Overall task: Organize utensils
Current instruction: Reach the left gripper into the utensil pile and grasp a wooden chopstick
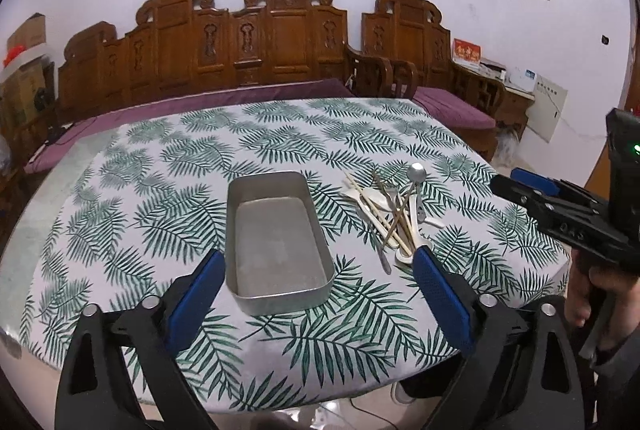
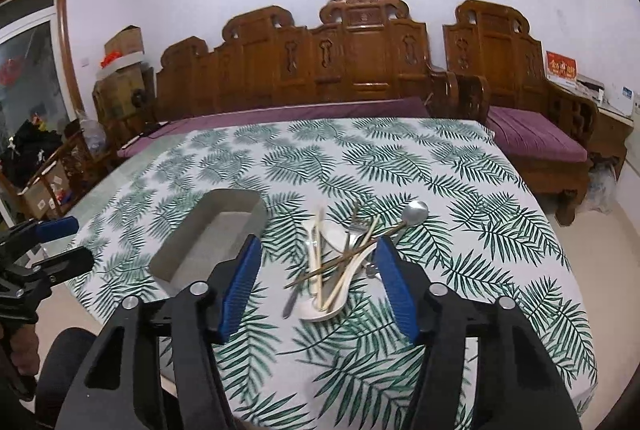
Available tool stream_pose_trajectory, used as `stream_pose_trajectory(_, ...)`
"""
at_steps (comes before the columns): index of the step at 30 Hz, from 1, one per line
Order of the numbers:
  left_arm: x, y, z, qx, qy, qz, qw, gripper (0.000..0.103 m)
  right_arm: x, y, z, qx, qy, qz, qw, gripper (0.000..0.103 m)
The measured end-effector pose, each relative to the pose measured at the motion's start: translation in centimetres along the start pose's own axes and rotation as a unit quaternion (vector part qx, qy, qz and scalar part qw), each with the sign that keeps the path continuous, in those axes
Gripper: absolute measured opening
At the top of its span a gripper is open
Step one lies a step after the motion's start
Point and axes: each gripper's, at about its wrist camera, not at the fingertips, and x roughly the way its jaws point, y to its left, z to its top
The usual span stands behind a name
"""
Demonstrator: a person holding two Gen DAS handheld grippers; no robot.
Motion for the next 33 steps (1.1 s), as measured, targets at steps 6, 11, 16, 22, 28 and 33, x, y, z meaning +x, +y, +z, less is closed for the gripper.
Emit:
stream_pose_trajectory(6, 2.7, -0.4, 0.6, 0.007, 0.018, -0.017, 0.9997, 0.077, 3.2, -2.2, 0.3, 0.005, 0.024, -0.013, 1.0, 0.054)
stream_pose_trajectory(11, 5.9, -1.7, 0.9, 0.018, 0.04, -0.039, 0.9983, 0.069, 5.9, -3.8, 0.2, 0.008, 0.044, -0.023, 0.999, 0.054)
stream_pose_trajectory(16, 9.7, -3.1, 1.2, 0.032, 0.065, -0.053, 0.9959, 0.056, 8.5, -5.0, -0.3, 0.014, 0.065, -0.025, 0.997, 0.051)
stream_pose_trajectory(22, 13.8, -4.5, 0.8, 0.044, 0.092, -0.064, 0.9927, 0.049, 10.6, -6.1, -1.9, 0.031, 0.085, -0.017, 0.996, 0.051)
stream_pose_trajectory(28, 18.0, -6.1, 0.4, 0.054, 0.121, -0.066, 0.989, 0.039, 12.1, -7.3, -3.1, 0.046, 0.101, -0.012, 0.994, 0.051)
stream_pose_trajectory(33, 20.9, -7.0, 0.6, 0.053, 0.141, -0.077, 0.9856, 0.035, 12.5, -8.6, -3.5, 0.065, 0.105, -0.016, 0.992, 0.051)
